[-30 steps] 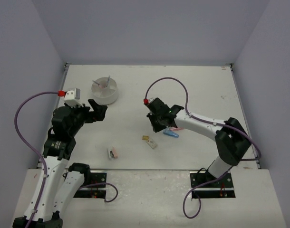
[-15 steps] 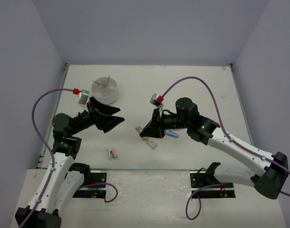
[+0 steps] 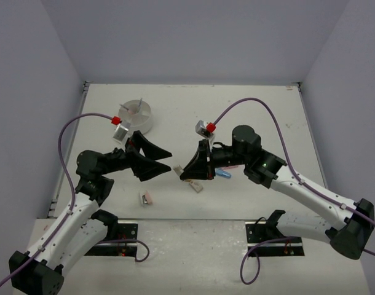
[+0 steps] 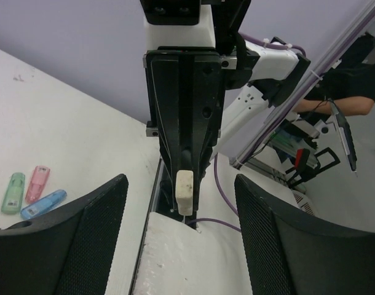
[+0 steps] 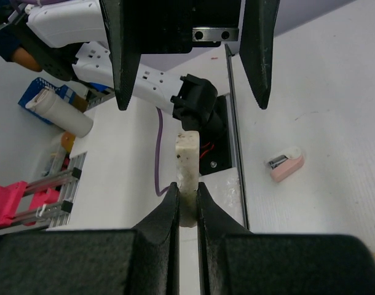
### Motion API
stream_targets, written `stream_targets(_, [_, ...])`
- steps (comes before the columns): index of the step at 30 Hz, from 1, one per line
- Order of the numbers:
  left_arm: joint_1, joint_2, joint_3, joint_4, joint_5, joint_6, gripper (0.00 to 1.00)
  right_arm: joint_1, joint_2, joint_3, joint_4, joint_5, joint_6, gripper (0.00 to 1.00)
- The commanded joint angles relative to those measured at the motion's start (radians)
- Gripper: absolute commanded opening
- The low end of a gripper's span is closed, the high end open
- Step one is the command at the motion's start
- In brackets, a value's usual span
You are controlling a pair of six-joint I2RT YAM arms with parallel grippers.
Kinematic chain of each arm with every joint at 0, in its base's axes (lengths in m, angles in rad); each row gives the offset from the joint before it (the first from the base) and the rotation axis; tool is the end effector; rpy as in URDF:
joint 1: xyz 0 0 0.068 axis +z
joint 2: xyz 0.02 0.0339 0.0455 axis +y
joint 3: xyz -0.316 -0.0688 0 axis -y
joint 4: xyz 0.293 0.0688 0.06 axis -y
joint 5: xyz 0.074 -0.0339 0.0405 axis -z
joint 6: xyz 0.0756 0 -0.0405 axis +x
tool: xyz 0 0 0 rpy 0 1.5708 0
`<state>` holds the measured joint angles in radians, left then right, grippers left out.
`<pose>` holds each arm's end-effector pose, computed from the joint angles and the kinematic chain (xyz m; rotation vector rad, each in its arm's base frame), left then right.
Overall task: Sort the stationery into containers
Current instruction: Pick up the stationery from the center of the board.
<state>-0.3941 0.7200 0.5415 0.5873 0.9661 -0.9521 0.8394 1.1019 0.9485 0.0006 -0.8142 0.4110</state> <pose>0.1504 -0.1299 0.3754 0.6001 1.4393 -1.6564 0.1597 0.2603 0.3908 -1.0573 1.6551 1.5687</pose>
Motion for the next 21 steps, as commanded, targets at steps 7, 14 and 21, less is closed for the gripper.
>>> stream_targets(7, [-0.039,0.041,-0.003,0.08,-0.014,-0.033,0.59,0.001,-0.029,0.078,0.003,-0.034,-0.006,0.0])
stream_targets(14, [-0.079,0.055,0.013,0.085,-0.038,-0.034,0.53,0.001,-0.014,0.107,-0.031,-0.016,-0.03,0.0])
stream_targets(21, [-0.121,0.065,0.03,0.092,-0.052,-0.035,0.39,0.001,-0.004,0.118,-0.04,0.001,-0.039,0.0])
